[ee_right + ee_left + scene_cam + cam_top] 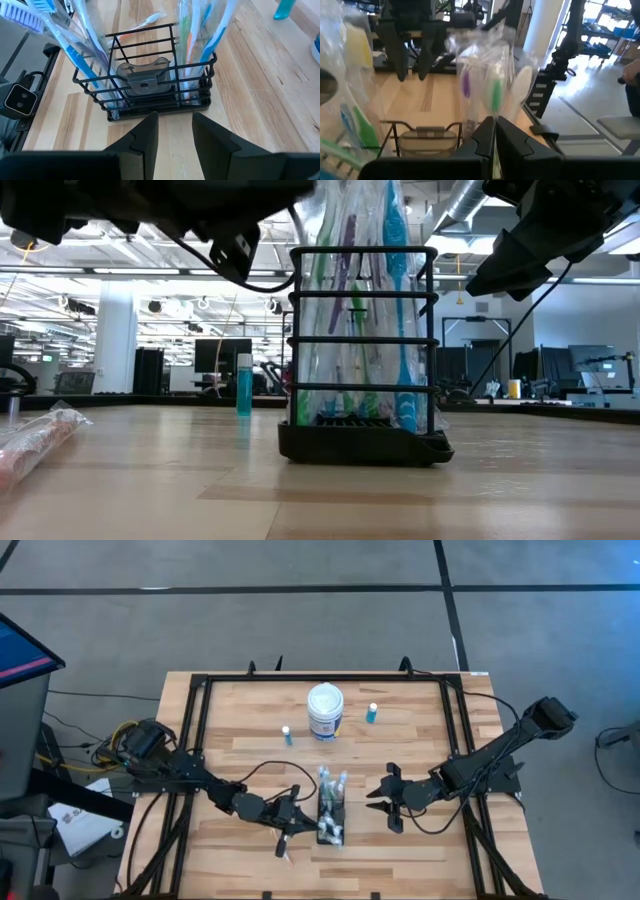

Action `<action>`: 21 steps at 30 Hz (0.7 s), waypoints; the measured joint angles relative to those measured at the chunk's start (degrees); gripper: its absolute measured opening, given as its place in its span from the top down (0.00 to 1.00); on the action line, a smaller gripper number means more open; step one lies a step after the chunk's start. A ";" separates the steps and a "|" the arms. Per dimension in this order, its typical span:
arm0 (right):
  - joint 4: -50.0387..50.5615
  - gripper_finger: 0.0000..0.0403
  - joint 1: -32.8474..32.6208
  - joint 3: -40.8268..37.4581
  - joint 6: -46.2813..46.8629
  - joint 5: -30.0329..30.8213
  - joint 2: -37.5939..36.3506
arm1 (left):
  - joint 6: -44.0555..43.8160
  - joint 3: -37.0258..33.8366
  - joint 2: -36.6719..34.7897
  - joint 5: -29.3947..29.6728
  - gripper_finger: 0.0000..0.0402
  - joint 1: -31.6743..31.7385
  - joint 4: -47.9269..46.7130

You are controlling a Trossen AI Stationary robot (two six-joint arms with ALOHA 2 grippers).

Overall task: Pick & Place toothbrushing station
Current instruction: Put the green toothbrush into the black mesh organizer, then put the orange toothbrush into the black mesh organizer

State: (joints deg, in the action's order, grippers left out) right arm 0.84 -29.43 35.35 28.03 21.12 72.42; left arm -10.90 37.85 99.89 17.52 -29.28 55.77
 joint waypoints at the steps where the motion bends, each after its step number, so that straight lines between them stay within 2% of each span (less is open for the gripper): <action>1: 0.00 0.73 0.00 0.00 0.00 0.00 0.00 | 0.02 0.00 -0.19 0.00 0.97 0.00 0.18; 6: 0.02 0.73 0.00 0.00 0.00 0.00 0.00 | 0.14 0.00 -0.40 -0.02 0.92 0.00 0.15; 15: 0.01 0.73 0.01 0.00 0.00 0.00 0.00 | 0.13 0.00 -0.45 -0.02 0.76 -0.22 0.29; 21: 0.00 0.73 0.02 0.00 0.02 0.00 0.00 | -0.03 0.00 -0.51 -0.02 0.71 -0.22 0.37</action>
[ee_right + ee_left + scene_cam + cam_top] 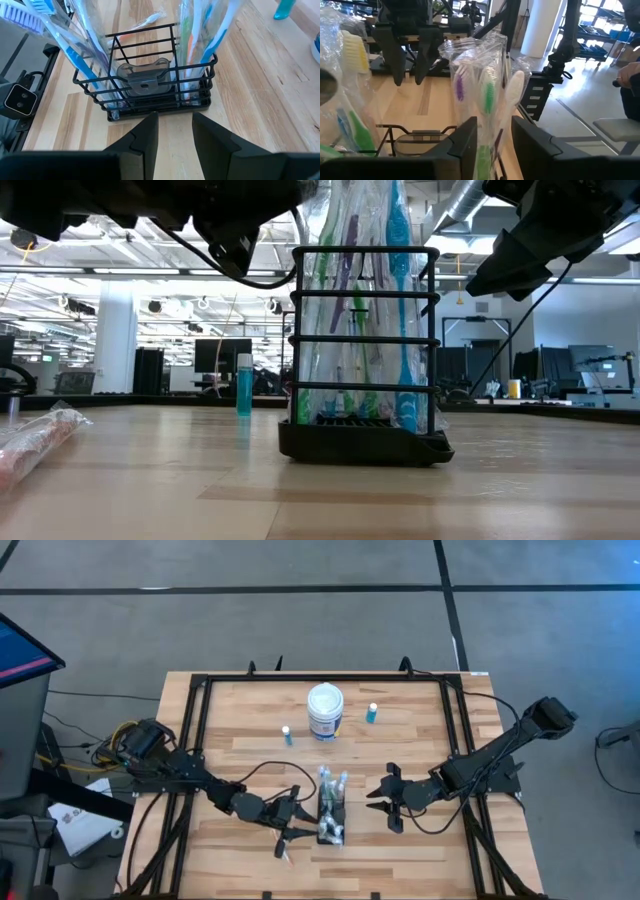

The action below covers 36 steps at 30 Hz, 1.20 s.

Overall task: Pick & Place toothbrushing station
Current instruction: Put the orange toothbrush into the black mesh organizer

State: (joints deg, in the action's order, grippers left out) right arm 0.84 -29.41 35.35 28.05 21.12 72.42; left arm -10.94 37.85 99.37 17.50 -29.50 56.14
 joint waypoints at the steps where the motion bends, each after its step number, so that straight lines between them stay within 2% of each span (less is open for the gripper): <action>1: 0.00 0.73 0.00 0.00 -0.01 0.00 0.00 | -0.02 0.00 0.00 0.00 0.71 0.00 0.01; 7: 0.02 0.73 -0.02 0.00 0.00 0.00 0.00 | -0.09 -0.19 -1.49 -0.04 0.72 -0.20 -1.56; 13: 0.01 0.73 0.00 0.00 0.01 0.00 0.00 | -3.75 -2.38 -8.94 0.21 0.73 -0.56 -7.74; 16: 0.02 0.73 0.00 0.00 0.01 -0.01 0.00 | -9.66 -5.32 -12.21 0.38 0.73 -0.94 -8.73; 21: 0.00 0.73 0.00 0.00 0.02 0.00 0.00 | -26.38 -10.27 -16.32 0.21 0.73 -0.92 -8.92; 26: 0.00 0.73 -0.02 0.00 0.01 0.00 0.00 | -35.02 -14.59 -20.45 -3.17 0.73 -0.94 -10.05; 33: -0.02 0.73 -0.02 0.00 0.03 -0.02 0.00 | -36.04 -15.76 -25.88 -3.58 0.76 -0.92 -24.51; 36: -0.02 0.73 -0.01 0.00 0.02 -0.02 0.00 | -36.88 -15.76 -27.12 -3.58 0.79 -0.94 -27.91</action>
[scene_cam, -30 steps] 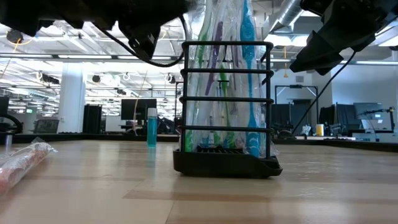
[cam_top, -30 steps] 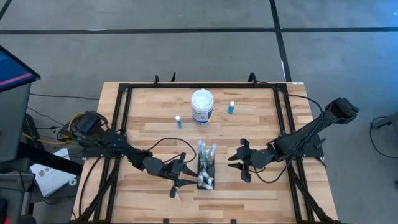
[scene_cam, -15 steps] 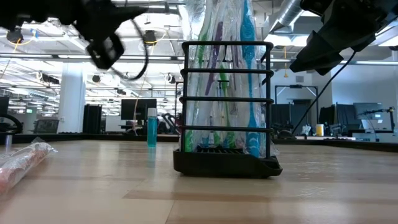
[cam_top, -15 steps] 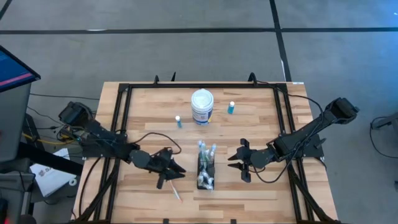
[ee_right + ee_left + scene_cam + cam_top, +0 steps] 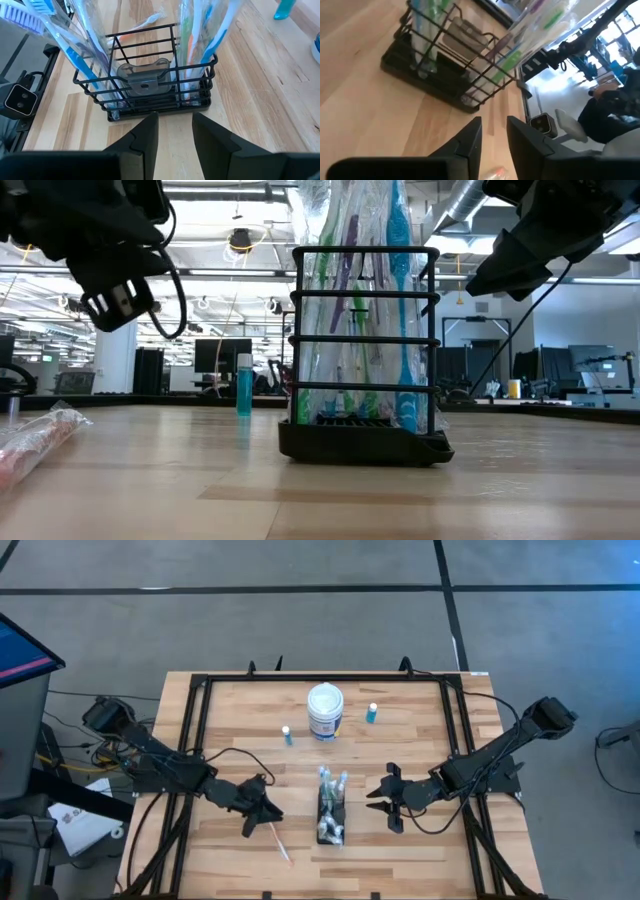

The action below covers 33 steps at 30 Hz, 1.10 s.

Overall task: Pick & Place toothbrushing station
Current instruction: Put the orange toothbrush into the black mesh organizer

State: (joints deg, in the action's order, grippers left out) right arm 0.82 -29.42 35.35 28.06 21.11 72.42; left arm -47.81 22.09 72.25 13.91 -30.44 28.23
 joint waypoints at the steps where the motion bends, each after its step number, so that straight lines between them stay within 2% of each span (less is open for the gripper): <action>1: 0.00 0.73 0.00 0.00 0.00 -0.01 0.00 | -0.83 0.02 -0.14 -0.02 0.80 0.00 -0.57; 7: -0.01 0.73 0.00 0.00 0.01 -0.01 0.00 | -3.90 0.68 -0.37 -3.06 0.85 0.02 -2.52; 11: 0.00 0.73 -0.01 0.00 0.01 -0.01 0.00 | -2.21 5.58 -0.33 -5.65 0.89 -0.02 -2.54; 16: -0.02 0.73 -0.01 0.00 0.03 -0.01 0.00 | 4.73 16.19 0.24 -9.56 0.94 -0.93 -5.61; 24: 0.00 0.73 -0.12 0.00 0.03 -0.01 0.00 | 5.22 37.47 6.80 -8.73 0.99 -4.77 -28.85; 29: 0.02 0.73 -0.38 0.00 1.35 -0.05 0.00 | -7.25 44.81 9.86 -8.36 0.99 -4.90 -45.71; 33: 0.03 0.73 -0.98 0.00 1.80 -0.05 0.00 | -21.90 43.92 9.98 -9.26 0.99 -4.83 -58.42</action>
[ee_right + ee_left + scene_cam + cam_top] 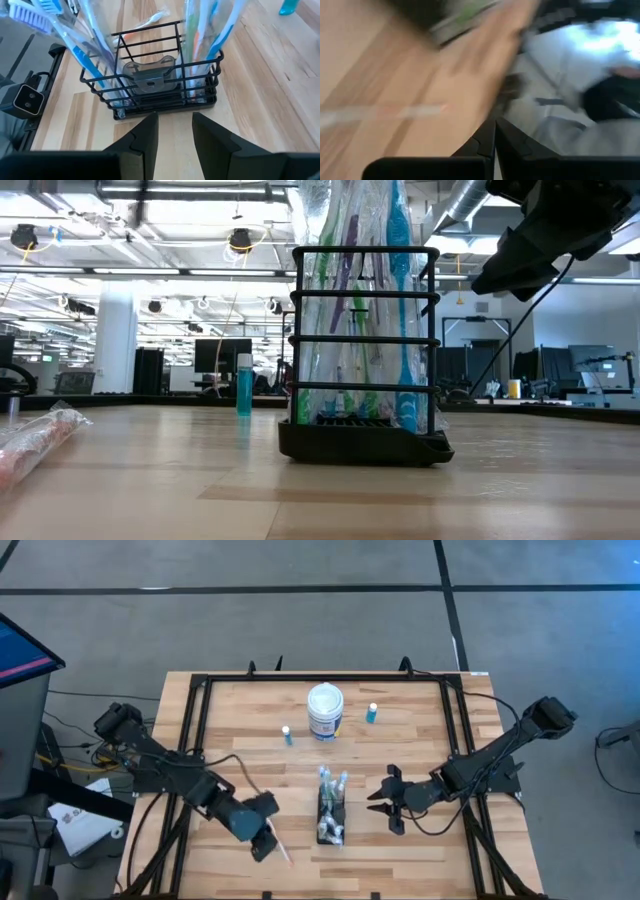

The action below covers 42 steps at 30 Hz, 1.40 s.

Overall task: Pick & Place toothbrushing station
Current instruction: Put the orange toothbrush into the black mesh organizer

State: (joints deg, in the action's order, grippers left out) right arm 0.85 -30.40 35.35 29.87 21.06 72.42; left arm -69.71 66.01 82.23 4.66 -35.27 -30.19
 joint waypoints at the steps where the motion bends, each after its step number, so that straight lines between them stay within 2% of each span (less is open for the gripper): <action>1: -0.01 0.73 -0.07 0.00 0.01 0.00 0.00 | -3.56 -1.12 0.01 -0.01 0.99 0.10 -1.91; 4: -0.01 0.73 -0.10 0.00 0.04 0.00 0.00 | -10.94 -5.52 0.05 -1.57 0.99 0.15 -3.48; 8: -0.01 0.73 -0.10 0.00 0.15 0.00 0.00 | -14.60 -10.54 0.07 -2.67 0.97 0.99 -2.43; 17: -0.03 0.73 -0.10 0.00 0.17 0.00 0.00 | -15.75 -18.08 0.05 -5.31 0.78 4.34 8.22; 27: -0.03 0.73 -0.10 0.00 0.17 0.00 0.00 | -16.02 -21.69 0.05 -6.48 0.59 4.53 12.03; 34: -0.03 0.73 -0.10 0.00 0.18 0.00 0.00 | -16.29 -23.54 0.03 -6.46 0.51 4.50 14.52; 42: -0.03 0.73 -0.08 0.00 0.19 0.00 0.00 | -17.12 -26.85 2.60 -7.77 0.50 4.64 19.94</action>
State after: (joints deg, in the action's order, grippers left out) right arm 0.82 -30.48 35.35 30.06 21.06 72.42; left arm -86.83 39.16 84.83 -3.12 -30.62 -10.25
